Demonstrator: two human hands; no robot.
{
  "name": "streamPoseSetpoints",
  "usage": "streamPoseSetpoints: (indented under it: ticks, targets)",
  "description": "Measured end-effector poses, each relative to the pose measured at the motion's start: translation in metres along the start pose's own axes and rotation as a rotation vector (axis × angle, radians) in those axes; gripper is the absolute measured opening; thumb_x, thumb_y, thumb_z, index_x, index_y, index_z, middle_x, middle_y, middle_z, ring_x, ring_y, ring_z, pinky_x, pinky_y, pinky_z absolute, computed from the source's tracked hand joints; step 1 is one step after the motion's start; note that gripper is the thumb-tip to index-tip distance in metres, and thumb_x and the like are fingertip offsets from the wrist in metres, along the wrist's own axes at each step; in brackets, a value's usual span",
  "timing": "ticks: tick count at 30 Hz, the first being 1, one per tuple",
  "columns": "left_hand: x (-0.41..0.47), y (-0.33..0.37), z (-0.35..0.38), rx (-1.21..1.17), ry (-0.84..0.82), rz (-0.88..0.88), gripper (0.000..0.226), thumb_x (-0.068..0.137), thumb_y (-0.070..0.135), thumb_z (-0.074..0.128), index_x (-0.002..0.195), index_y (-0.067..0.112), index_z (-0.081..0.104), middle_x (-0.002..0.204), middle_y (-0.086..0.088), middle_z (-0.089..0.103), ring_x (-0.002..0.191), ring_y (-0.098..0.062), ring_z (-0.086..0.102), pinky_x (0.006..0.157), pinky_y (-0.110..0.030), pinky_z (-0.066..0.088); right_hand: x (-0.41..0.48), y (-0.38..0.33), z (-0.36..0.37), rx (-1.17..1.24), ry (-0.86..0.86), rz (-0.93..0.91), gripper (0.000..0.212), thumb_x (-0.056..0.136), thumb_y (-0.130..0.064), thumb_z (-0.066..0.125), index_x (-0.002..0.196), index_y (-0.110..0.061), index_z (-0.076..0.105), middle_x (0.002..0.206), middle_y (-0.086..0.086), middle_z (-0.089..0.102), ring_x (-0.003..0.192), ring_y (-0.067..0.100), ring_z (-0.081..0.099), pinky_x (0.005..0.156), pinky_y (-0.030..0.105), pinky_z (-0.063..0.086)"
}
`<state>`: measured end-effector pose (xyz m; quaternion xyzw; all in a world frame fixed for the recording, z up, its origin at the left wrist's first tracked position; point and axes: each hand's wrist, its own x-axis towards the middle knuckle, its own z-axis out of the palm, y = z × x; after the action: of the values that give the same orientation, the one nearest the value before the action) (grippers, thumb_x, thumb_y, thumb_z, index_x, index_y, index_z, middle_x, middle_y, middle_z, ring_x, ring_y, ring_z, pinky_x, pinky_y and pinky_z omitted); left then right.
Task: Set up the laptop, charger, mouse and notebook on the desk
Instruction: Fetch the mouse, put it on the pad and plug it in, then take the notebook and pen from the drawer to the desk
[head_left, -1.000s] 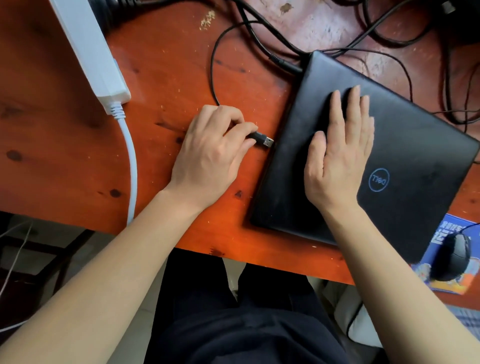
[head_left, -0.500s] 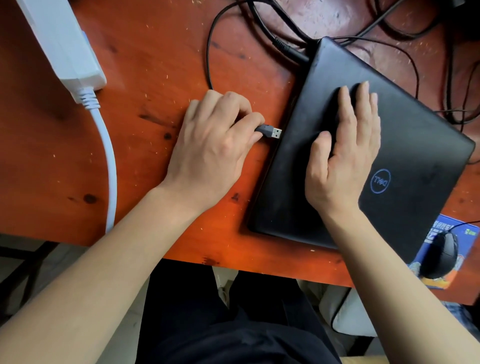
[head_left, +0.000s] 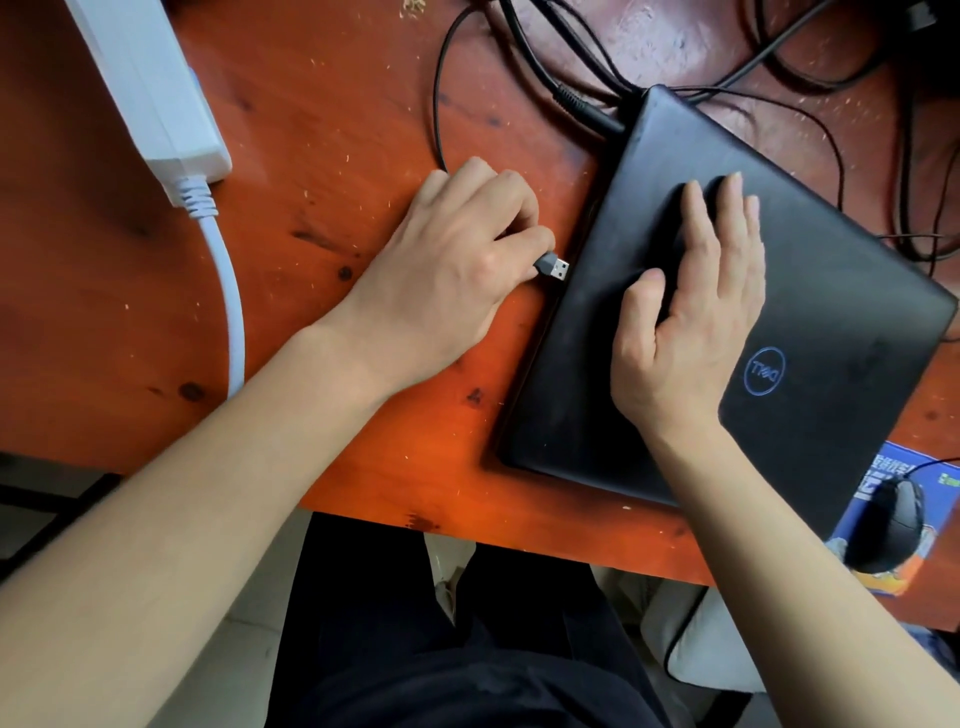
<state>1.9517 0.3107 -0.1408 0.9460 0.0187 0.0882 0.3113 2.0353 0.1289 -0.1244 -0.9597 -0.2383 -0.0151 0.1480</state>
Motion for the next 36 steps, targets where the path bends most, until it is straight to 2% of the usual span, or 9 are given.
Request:
streamPoseSetpoints:
  ticks: [6,13,20,28,30,33,36]
  targets:
    - [0.011,0.002,-0.003,0.064,-0.045,0.107,0.020,0.097,0.015,0.051,0.090,0.004,0.066,0.098,-0.011,0.058,0.089,-0.032,0.050,0.075,-0.038,0.031,0.000,0.002,0.001,-0.013,0.006,-0.002,0.060,0.089,-0.015,0.044,0.148,-0.007,0.044,0.159,0.018,0.034,0.150,0.035,0.026,0.119,0.055,0.022]
    - [0.008,0.001,0.005,-0.007,-0.043,0.072,0.011,0.093,0.011,0.061,0.095,0.003,0.068,0.094,-0.012,0.057,0.086,-0.031,0.051,0.074,-0.037,0.030,0.001,0.002,0.003,-0.036,-0.005,0.006,0.062,0.087,-0.015,0.045,0.149,-0.008,0.043,0.160,0.017,0.033,0.150,0.034,0.025,0.119,0.053,0.021]
    - [0.003,-0.001,0.012,0.039,-0.014,0.118,0.017,0.095,0.012,0.056,0.106,0.005,0.067,0.101,-0.012,0.060,0.090,-0.031,0.054,0.076,-0.040,0.033,0.001,0.006,0.004,-0.029,-0.005,-0.003,0.061,0.090,-0.018,0.045,0.150,-0.010,0.042,0.161,0.015,0.031,0.151,0.033,0.022,0.120,0.053,0.020]
    - [0.005,-0.003,0.010,-0.047,-0.057,0.053,0.021,0.090,0.016,0.065,0.109,0.007,0.069,0.104,-0.006,0.061,0.095,-0.027,0.053,0.082,-0.037,0.035,0.001,0.010,0.007,-0.045,0.007,-0.033,0.059,0.091,-0.024,0.045,0.148,-0.010,0.044,0.160,0.016,0.033,0.150,0.033,0.025,0.122,0.051,0.018]
    - [0.006,0.003,0.004,-0.034,-0.071,0.033,0.021,0.090,0.017,0.066,0.108,0.008,0.071,0.103,-0.006,0.063,0.094,-0.027,0.054,0.081,-0.037,0.037,0.001,0.009,0.002,-0.040,-0.024,-0.033,0.060,0.091,-0.025,0.044,0.149,-0.009,0.044,0.160,0.017,0.033,0.150,0.034,0.025,0.122,0.051,0.018]
    - [0.005,0.018,-0.002,0.078,-0.114,-0.026,0.023,0.089,0.015,0.066,0.109,0.007,0.072,0.104,-0.010,0.065,0.094,-0.034,0.057,0.078,-0.046,0.047,0.000,0.011,-0.005,-0.043,-0.137,-0.063,0.059,0.097,-0.028,0.041,0.153,-0.009,0.038,0.162,0.018,0.027,0.151,0.036,0.021,0.124,0.052,0.014]
    - [0.004,0.049,-0.016,0.098,-0.217,-0.139,0.033,0.092,0.009,0.060,0.124,0.002,0.064,0.117,-0.014,0.062,0.108,-0.036,0.053,0.093,-0.048,0.047,0.003,0.019,-0.033,-0.068,-0.338,-0.147,0.058,0.104,-0.032,0.037,0.157,-0.012,0.026,0.166,0.016,0.016,0.154,0.034,0.012,0.124,0.048,0.012]
